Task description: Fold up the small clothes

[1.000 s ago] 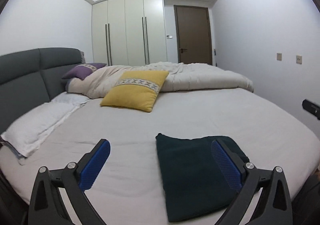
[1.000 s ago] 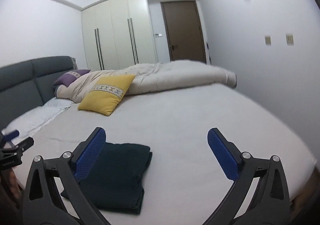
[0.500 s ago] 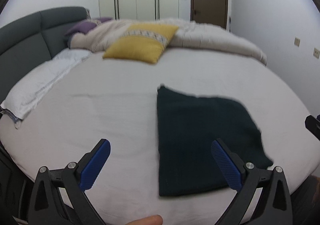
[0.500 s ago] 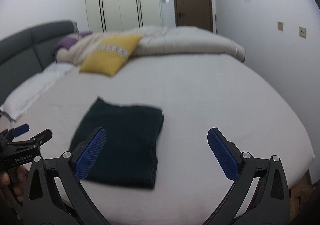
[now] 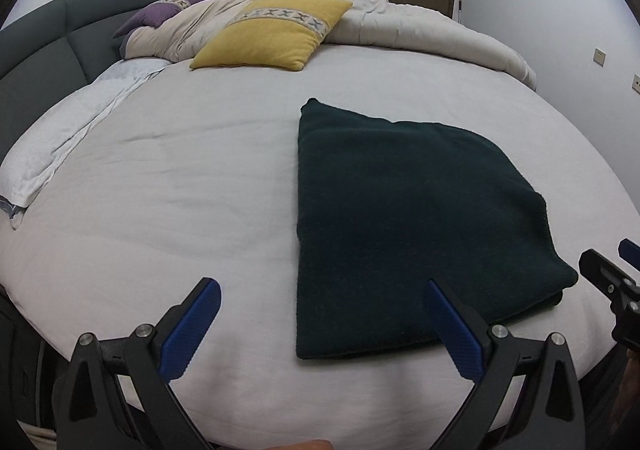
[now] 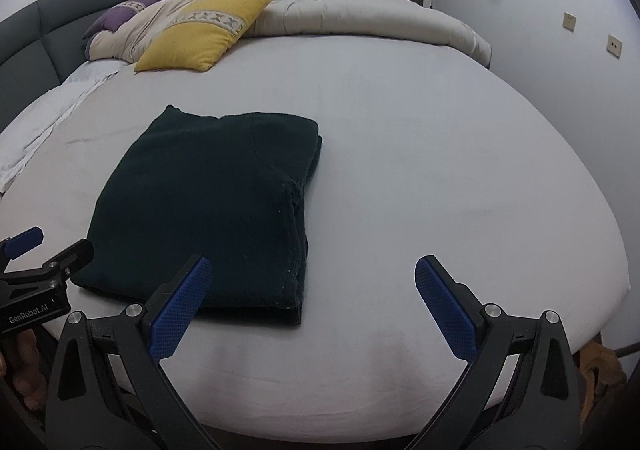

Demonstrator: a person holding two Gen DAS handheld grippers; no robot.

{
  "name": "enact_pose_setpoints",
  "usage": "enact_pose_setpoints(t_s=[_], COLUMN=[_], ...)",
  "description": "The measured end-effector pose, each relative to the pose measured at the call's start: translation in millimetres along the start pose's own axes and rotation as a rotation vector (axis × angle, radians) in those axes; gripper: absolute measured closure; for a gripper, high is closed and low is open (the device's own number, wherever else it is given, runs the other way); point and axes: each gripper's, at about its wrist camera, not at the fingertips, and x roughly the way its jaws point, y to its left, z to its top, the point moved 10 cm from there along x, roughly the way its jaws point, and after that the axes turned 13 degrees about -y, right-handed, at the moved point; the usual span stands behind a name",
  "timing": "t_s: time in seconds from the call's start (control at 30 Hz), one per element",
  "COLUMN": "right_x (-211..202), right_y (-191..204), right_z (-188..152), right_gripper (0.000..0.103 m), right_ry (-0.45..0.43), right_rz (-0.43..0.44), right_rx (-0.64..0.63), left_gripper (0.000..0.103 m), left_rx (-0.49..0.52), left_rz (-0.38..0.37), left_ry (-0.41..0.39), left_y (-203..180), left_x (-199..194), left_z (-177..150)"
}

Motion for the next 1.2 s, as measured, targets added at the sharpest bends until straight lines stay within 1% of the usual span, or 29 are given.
enact_pose_setpoints(t_s=[0.13,0.4,1.2], right_x=[-2.0,-25.0,-30.2], right_y=[0.5,-5.4,0.1], right_z=[-1.5,9.1,7.7], right_gripper=[0.0,0.0,0.0], right_ry=[0.002,0.0,0.002], right_rz=[0.001,0.005,0.013], right_rx=[-0.007,-0.014,-0.018], left_gripper=[0.0,0.0,0.0], left_rx=[0.001,0.003,-0.001], left_rz=[0.003,0.007,0.031], left_ry=[0.0,-0.001,0.001], left_y=[3.1,6.0,8.0], left_x=[0.7,1.5,1.7], left_z=[0.6,0.9,-1.5])
